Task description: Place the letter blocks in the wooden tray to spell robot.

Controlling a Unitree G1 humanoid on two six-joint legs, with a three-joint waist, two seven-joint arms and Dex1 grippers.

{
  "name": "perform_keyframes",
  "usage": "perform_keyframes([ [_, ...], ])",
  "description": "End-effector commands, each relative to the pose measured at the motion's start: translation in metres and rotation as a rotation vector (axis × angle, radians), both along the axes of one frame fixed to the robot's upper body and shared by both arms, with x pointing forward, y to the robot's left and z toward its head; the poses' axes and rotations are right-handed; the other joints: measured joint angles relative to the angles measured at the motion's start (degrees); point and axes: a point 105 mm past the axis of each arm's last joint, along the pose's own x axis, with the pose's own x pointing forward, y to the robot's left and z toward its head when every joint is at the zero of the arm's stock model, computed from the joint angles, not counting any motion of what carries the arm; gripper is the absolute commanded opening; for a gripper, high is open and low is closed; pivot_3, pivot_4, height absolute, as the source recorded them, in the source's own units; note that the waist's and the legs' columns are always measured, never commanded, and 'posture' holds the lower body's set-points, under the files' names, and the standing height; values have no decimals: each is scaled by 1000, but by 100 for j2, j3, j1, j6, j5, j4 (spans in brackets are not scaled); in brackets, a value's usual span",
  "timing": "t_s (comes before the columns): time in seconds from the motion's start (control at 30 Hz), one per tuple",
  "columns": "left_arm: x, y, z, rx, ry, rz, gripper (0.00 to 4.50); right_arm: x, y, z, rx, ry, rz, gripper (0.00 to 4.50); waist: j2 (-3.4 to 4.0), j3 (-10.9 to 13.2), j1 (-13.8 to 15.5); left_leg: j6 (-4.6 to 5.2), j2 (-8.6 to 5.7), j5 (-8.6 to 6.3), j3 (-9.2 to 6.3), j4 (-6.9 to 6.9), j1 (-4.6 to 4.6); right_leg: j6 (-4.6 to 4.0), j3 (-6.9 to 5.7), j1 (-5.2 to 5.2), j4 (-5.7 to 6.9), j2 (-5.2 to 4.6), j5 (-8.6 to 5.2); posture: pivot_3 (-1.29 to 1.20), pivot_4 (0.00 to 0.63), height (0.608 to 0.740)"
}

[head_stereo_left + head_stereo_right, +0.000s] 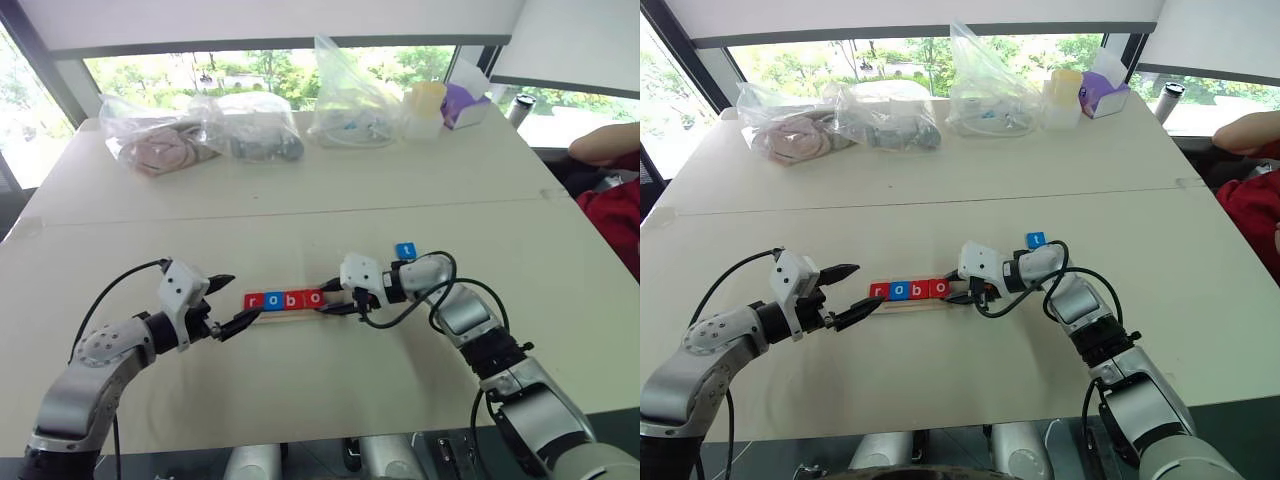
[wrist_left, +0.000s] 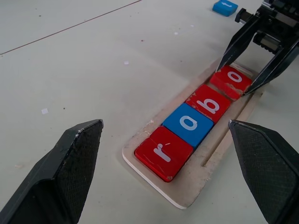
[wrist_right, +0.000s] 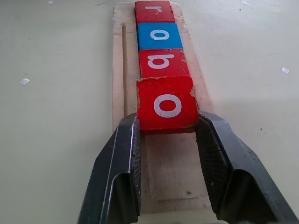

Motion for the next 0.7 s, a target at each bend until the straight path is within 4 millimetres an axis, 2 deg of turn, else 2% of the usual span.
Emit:
perform_keyframes([
  [0.03,0,1,7,4,-39,3,4500,6,4,9,11,-42,1,1107,0,0,1,0,0,0,0,0,0,0,0,0,0,0,0,0,150,740],
  [0.13,0,1,7,3,-40,5,4500,8,5,9,12,-52,-4,2569,0,0,2,0,0,0,0,0,0,0,0,0,0,0,0,0,150,740],
  [0.23,1,1,7,3,-40,8,4500,10,6,12,24,-75,-15,4292,0,0,1,0,0,0,0,0,0,0,0,0,0,0,0,0,150,740],
  [0.27,1,1,7,4,-40,9,4500,10,6,12,25,-80,-13,4414,0,0,2,0,0,0,0,-1,0,0,0,0,0,0,0,0,150,740],
  [0.57,2,1,6,8,-40,13,4500,6,9,24,94,-42,-8,4414,0,0,1,0,1,0,0,0,0,0,0,0,0,0,0,0,150,740],
  [0.7,4,1,5,9,-42,18,4500,-7,10,15,74,28,37,4414,0,0,3,0,1,0,-1,-1,0,0,0,0,0,0,0,0,150,740],
])
